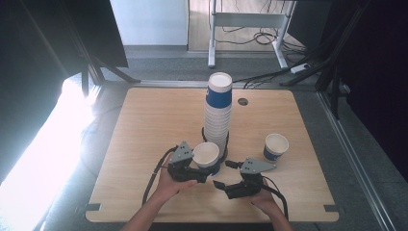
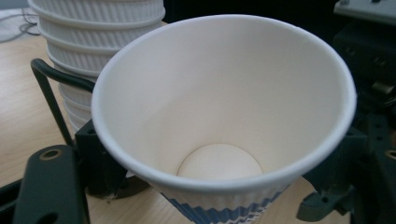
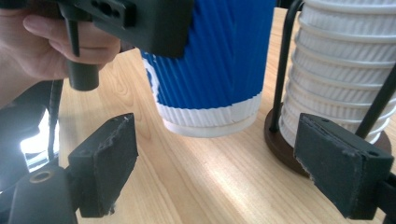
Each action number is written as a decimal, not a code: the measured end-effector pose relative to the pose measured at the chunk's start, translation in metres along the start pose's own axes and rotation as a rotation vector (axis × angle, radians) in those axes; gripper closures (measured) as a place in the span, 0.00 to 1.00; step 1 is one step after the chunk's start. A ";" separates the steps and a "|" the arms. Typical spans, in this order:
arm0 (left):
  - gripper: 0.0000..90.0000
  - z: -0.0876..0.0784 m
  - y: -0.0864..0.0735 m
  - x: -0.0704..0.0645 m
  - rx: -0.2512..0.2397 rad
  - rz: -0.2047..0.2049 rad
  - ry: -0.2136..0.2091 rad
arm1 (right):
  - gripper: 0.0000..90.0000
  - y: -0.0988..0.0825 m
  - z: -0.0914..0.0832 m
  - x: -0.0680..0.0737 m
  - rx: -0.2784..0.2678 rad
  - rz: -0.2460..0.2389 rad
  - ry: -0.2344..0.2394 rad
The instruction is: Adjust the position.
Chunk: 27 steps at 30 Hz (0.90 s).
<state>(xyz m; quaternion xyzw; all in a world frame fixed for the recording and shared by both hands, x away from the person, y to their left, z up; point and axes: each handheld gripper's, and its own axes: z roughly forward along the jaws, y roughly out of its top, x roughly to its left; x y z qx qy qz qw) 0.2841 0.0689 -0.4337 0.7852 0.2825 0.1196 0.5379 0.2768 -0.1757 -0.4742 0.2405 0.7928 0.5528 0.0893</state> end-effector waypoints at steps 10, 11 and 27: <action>0.23 0.000 0.001 -0.017 0.045 0.180 0.103 | 0.15 -0.003 0.003 0.007 0.026 -0.021 0.013; 0.23 -0.001 0.000 -0.018 0.045 0.191 0.106 | 0.15 -0.003 0.004 0.007 0.025 -0.020 0.014; 0.23 0.005 -0.007 -0.025 0.089 0.248 0.055 | 0.15 -0.002 0.014 0.012 0.014 -0.057 0.015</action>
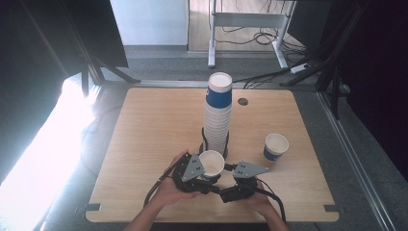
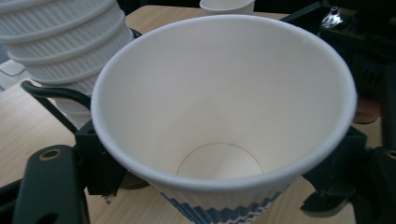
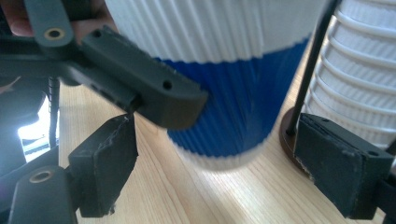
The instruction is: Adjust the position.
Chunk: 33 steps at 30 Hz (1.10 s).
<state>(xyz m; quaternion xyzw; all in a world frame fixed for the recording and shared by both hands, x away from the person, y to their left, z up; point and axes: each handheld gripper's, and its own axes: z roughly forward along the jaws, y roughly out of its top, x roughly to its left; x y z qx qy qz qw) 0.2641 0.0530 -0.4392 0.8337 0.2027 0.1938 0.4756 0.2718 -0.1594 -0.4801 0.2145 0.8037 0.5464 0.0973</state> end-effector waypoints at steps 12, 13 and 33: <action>0.22 0.003 0.000 -0.004 0.008 0.048 -0.056 | 0.29 0.003 0.011 0.006 -0.007 -0.072 -0.029; 0.22 0.004 0.000 -0.004 0.009 0.048 -0.055 | 0.29 0.003 0.011 0.006 -0.002 -0.078 -0.033; 0.12 -0.040 -0.006 0.015 -0.149 -0.161 -0.044 | 0.30 -0.001 -0.011 -0.003 -0.061 -0.057 -0.122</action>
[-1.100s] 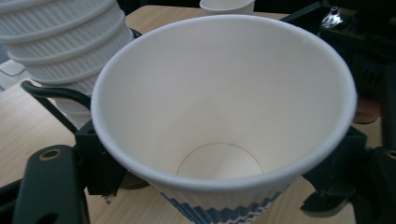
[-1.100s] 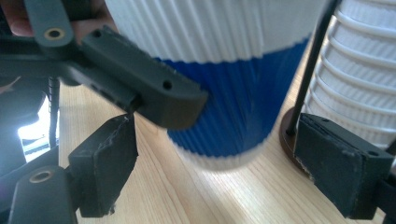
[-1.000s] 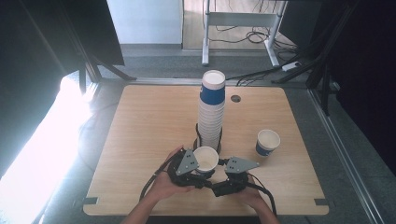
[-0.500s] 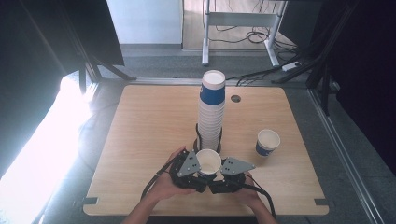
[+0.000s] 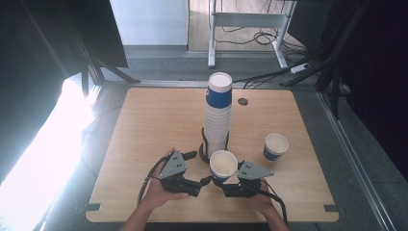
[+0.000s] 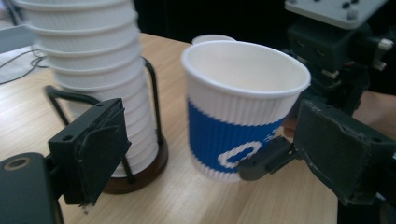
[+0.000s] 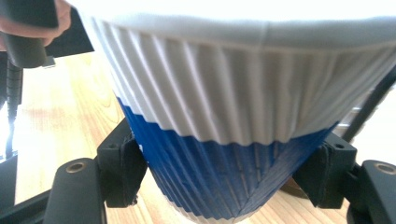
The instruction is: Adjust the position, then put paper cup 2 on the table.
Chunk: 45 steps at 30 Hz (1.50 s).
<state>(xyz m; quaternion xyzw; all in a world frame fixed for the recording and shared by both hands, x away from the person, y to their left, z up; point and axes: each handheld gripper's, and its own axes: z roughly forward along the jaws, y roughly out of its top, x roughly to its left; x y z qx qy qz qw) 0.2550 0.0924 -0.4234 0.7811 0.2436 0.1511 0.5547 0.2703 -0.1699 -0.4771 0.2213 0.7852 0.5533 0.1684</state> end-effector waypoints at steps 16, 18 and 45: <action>0.16 -0.001 -0.021 0.025 0.082 -0.102 0.138 | 0.30 -0.001 -0.022 -0.012 -0.042 0.014 -0.101; 0.16 -0.001 -0.022 0.025 0.090 -0.099 0.146 | 0.30 -0.001 -0.025 -0.015 -0.045 0.015 -0.112; 0.16 -0.011 -0.034 0.040 0.171 -0.154 0.207 | 0.30 -0.044 -0.084 -0.052 0.007 0.128 -0.300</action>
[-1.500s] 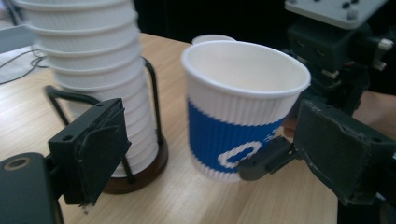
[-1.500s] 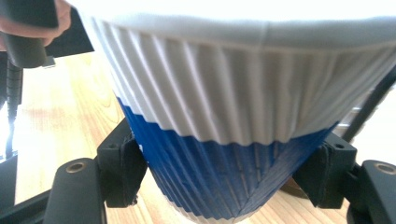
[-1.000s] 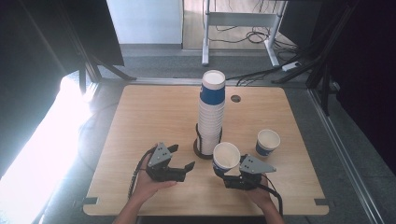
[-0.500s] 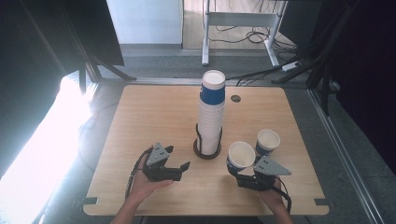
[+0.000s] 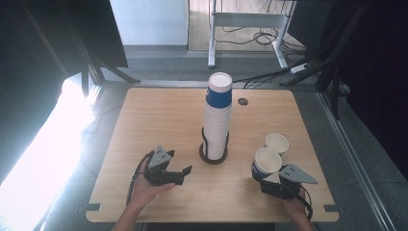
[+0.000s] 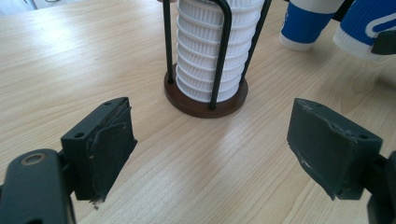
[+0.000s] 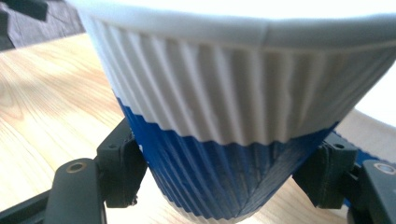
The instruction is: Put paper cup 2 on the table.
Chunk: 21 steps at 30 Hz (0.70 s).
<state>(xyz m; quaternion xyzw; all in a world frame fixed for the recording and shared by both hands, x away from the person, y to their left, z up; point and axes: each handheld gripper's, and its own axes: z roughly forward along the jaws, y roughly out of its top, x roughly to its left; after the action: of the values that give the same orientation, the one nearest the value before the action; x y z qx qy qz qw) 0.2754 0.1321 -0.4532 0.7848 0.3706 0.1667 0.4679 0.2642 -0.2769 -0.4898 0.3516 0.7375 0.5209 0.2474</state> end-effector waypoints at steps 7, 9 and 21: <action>0.16 0.000 -0.003 0.003 0.011 -0.012 0.005 | 0.30 -0.008 0.008 -0.005 0.097 -0.006 -0.014; 0.16 0.000 -0.003 0.004 0.013 -0.016 0.004 | 0.30 -0.009 0.010 -0.006 0.131 -0.009 -0.021; 0.17 0.004 -0.005 0.002 0.032 -0.010 0.000 | 0.30 -0.018 0.021 -0.012 0.272 -0.010 -0.034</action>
<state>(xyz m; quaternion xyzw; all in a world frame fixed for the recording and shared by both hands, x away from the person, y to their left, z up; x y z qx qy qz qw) 0.2775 0.1328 -0.4597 0.7903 0.3771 0.1583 0.4563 0.2825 -0.2775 -0.5139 0.3869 0.7988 0.4086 0.2127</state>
